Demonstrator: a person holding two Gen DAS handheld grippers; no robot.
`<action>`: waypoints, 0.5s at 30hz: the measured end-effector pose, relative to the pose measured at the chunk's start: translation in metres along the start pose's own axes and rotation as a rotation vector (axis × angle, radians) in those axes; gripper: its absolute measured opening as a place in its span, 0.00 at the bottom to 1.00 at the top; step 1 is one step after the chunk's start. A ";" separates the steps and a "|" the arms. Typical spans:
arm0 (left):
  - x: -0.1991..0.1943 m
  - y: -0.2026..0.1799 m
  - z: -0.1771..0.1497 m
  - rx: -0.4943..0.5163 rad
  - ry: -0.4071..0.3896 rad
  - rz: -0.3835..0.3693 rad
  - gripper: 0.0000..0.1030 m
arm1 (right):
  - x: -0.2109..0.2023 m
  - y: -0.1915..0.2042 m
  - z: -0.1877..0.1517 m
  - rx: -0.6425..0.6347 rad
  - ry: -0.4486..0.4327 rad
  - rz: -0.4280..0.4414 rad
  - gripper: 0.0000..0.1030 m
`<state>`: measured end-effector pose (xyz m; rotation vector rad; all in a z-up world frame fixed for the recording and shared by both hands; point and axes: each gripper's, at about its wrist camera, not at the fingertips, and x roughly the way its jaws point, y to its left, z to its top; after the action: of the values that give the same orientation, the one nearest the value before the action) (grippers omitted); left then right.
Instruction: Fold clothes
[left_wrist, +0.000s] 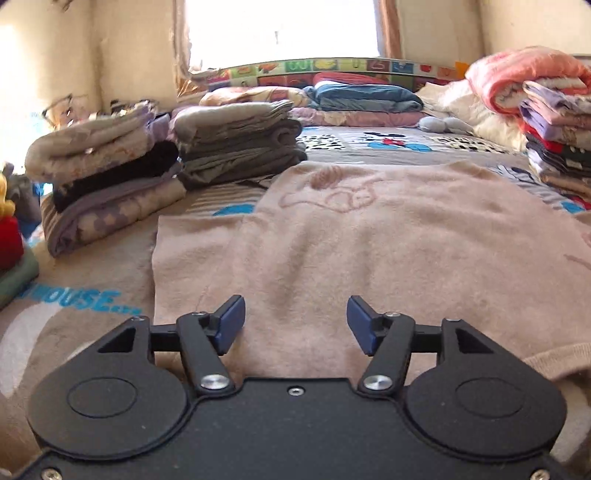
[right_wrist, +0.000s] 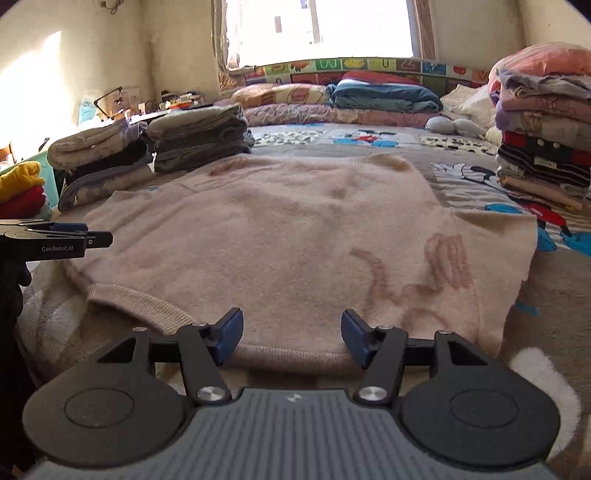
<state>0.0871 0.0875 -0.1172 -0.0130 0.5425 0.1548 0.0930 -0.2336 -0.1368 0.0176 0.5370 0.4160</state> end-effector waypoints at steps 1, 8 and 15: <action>0.005 0.005 -0.002 -0.029 0.022 -0.005 0.62 | -0.002 -0.004 0.000 0.013 -0.018 -0.014 0.58; -0.007 0.011 0.004 -0.118 0.007 -0.047 0.63 | -0.004 -0.047 -0.010 0.232 0.025 -0.003 0.55; -0.023 -0.034 -0.003 0.018 -0.054 -0.141 0.63 | -0.028 -0.078 -0.028 0.487 -0.094 -0.056 0.57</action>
<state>0.0713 0.0507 -0.1085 -0.0295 0.4870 0.0126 0.0869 -0.3186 -0.1567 0.4872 0.5339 0.2205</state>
